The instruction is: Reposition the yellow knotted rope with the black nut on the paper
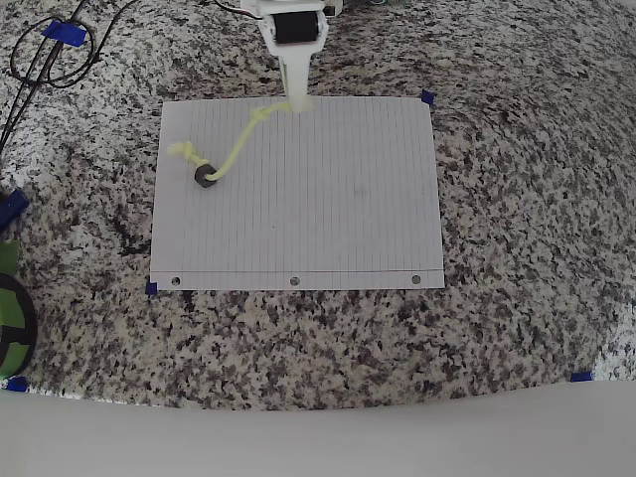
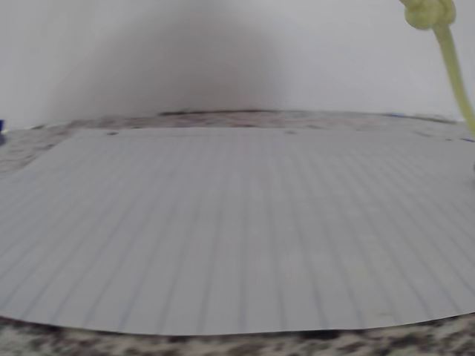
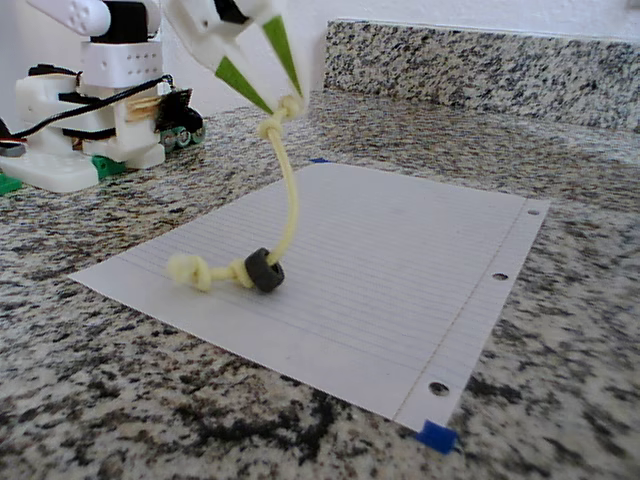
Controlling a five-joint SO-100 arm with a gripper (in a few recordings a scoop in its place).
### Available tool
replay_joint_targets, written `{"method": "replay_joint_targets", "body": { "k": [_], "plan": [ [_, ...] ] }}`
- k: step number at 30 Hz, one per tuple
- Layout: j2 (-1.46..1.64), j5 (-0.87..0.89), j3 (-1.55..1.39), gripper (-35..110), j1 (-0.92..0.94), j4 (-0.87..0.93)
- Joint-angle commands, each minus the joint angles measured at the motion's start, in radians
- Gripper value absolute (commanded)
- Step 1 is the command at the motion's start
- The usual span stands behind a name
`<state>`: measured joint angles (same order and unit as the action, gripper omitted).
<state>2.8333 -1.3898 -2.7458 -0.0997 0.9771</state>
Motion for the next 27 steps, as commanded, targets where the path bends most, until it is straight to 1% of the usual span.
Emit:
{"method": "replay_joint_targets", "body": {
  "k": [1,7,10,17,22,23,25,26,27],
  "plan": [
    [0.061,0.012,-0.025,0,-0.086,0.017],
    [0.201,-0.025,-0.130,0,-0.215,-0.072],
    [0.232,-0.092,-0.152,0,-0.256,-0.103],
    [0.221,-0.268,-0.156,0,-0.281,-0.201],
    [0.161,-0.282,-0.179,0,-0.288,-0.210],
    [0.152,-0.282,-0.189,9,-0.291,-0.212],
    [0.144,-0.282,-0.209,38,-0.307,-0.206],
    [0.149,-0.282,-0.215,47,-0.313,-0.201],
    [0.152,-0.282,-0.219,60,-0.318,-0.196]
  ]
}}
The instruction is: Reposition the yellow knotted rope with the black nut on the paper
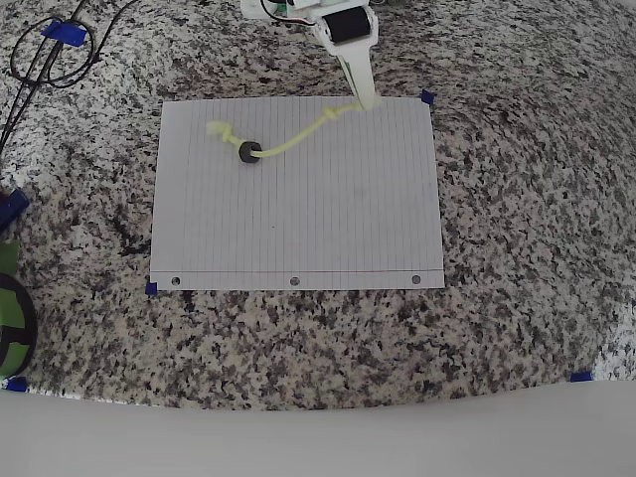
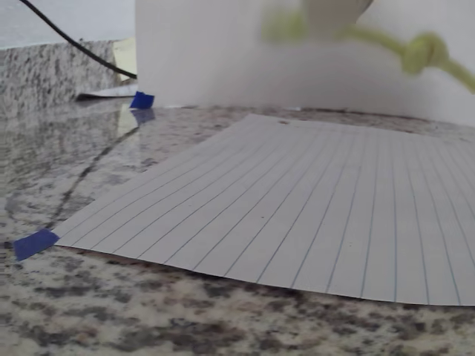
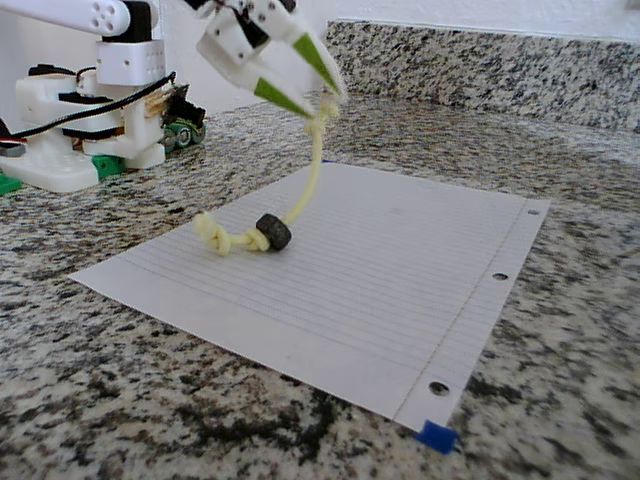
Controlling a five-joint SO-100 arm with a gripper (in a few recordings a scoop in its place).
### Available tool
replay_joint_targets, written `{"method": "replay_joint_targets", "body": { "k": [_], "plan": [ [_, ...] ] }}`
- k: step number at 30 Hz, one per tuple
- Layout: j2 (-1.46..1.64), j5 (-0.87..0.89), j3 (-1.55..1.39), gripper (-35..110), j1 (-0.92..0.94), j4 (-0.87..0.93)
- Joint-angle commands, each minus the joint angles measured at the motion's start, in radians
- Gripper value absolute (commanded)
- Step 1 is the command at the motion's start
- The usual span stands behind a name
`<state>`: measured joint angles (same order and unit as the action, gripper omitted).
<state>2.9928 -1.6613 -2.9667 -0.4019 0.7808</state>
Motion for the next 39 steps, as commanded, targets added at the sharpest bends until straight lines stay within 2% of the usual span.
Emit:
{"method": "replay_joint_targets", "body": {
  "k": [1,9,14,22,27,34,39],
  "plan": [
    [-0.003,-0.011,0.002,64,-0.018,0.002],
    [0.032,-0.011,0.000,65,-0.011,-0.006],
    [-0.003,-0.006,0.006,60,0.089,0.028],
    [-0.215,0.061,0.054,59,0.374,0.066],
    [-0.374,0.074,0.118,54,0.514,0.046],
    [-0.615,0.058,0.268,53,0.566,0.043],
    [-0.765,-0.031,0.365,52,0.595,0.043]
  ]
}}
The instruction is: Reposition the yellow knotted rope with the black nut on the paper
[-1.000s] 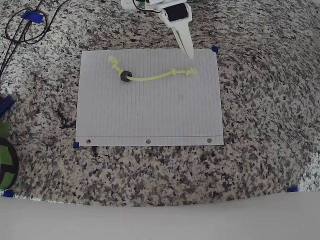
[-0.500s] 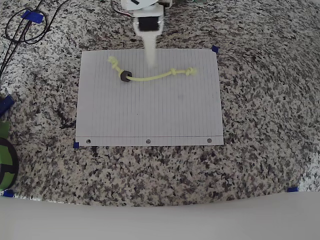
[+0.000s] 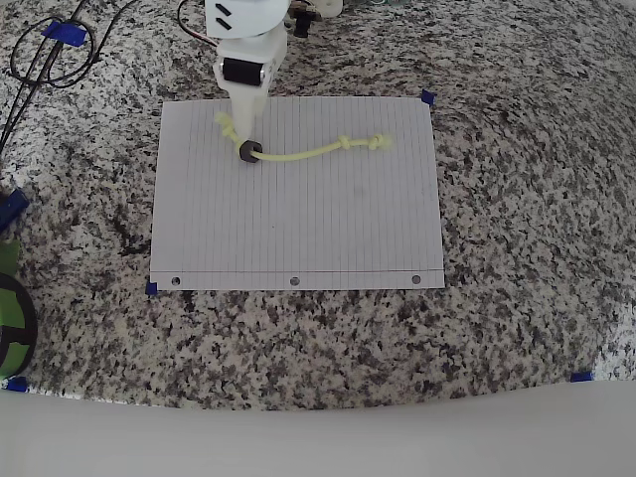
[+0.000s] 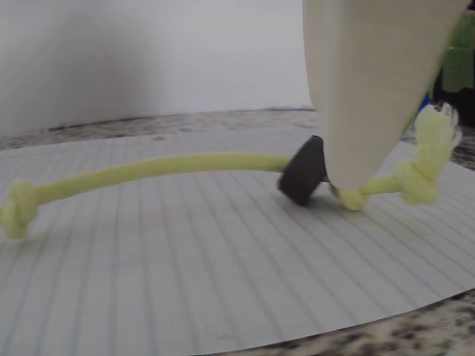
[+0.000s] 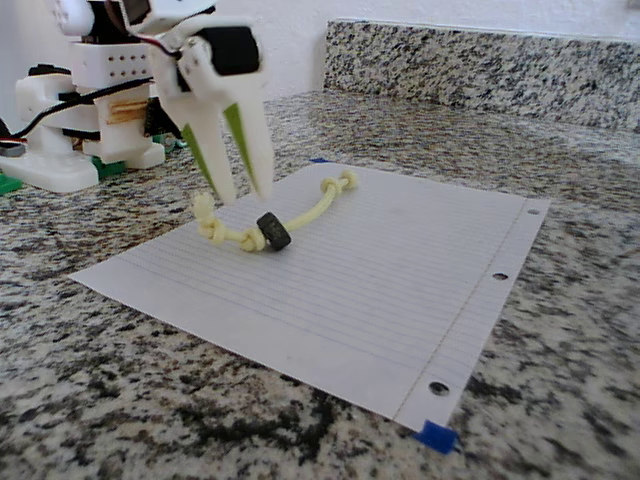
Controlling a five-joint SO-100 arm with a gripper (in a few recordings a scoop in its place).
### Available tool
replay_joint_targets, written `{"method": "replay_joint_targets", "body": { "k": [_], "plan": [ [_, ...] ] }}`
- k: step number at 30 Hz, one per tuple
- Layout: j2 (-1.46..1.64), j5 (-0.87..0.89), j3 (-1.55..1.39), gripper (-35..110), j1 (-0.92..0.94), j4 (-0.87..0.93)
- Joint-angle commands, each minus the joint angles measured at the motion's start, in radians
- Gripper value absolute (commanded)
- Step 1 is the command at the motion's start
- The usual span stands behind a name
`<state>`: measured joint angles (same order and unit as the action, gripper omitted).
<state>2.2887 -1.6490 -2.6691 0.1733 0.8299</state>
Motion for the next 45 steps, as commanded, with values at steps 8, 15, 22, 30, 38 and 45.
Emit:
{"method": "replay_joint_targets", "body": {
  "k": [8,15,22,30,38,45],
  "plan": [
    [-0.229,-0.160,0.189,51,0.061,0.038],
    [-0.304,-0.170,0.238,49,0.100,0.032],
    [-0.334,-0.181,0.256,47,0.135,0.034],
    [-0.365,-0.183,0.259,41,0.146,0.006],
    [-0.374,-0.183,0.261,27,0.147,-0.003],
    [-0.370,-0.183,0.258,0,0.141,-0.009]
  ]
}}
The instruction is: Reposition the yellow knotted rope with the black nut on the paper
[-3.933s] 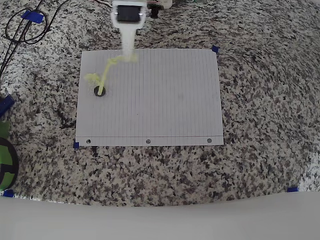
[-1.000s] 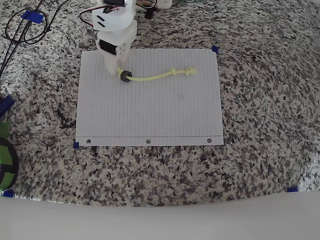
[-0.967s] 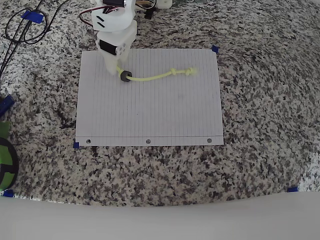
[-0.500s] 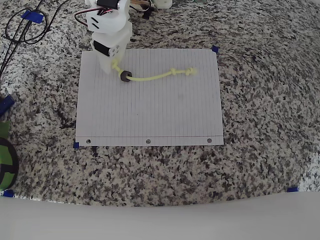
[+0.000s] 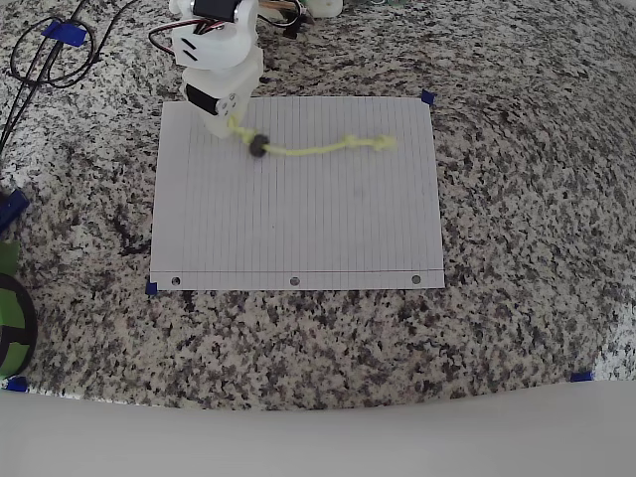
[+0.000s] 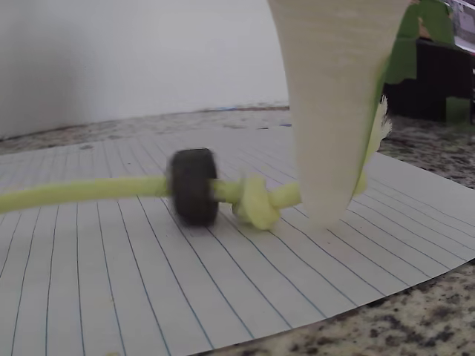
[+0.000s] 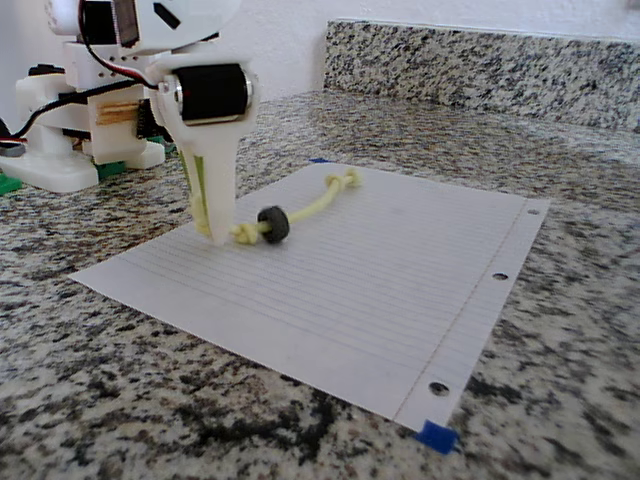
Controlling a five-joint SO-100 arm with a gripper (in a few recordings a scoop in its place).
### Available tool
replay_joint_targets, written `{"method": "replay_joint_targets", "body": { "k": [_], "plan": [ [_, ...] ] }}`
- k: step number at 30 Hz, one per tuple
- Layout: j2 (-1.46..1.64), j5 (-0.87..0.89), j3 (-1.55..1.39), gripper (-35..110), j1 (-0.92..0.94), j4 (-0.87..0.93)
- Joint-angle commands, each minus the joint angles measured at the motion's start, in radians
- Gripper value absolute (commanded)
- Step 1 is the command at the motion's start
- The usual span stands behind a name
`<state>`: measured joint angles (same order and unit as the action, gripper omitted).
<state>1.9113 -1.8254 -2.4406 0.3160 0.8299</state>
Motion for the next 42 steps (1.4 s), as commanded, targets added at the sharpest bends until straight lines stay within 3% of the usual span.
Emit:
{"method": "replay_joint_targets", "body": {
  "k": [1,8,13,25,31,34,42],
  "plan": [
    [0.011,-0.006,0.029,0,-0.002,-0.009],
    [0.051,0.018,0.029,0,0.026,-0.057],
    [0.141,0.181,0.028,0,0.077,-0.181],
    [0.328,1.048,0.026,0,0.166,-0.351],
    [0.416,1.376,0.025,0,0.232,-0.511],
    [0.454,1.442,0.021,0,0.249,-0.597],
    [0.528,1.904,-0.086,0,0.270,-0.719]
  ]
}}
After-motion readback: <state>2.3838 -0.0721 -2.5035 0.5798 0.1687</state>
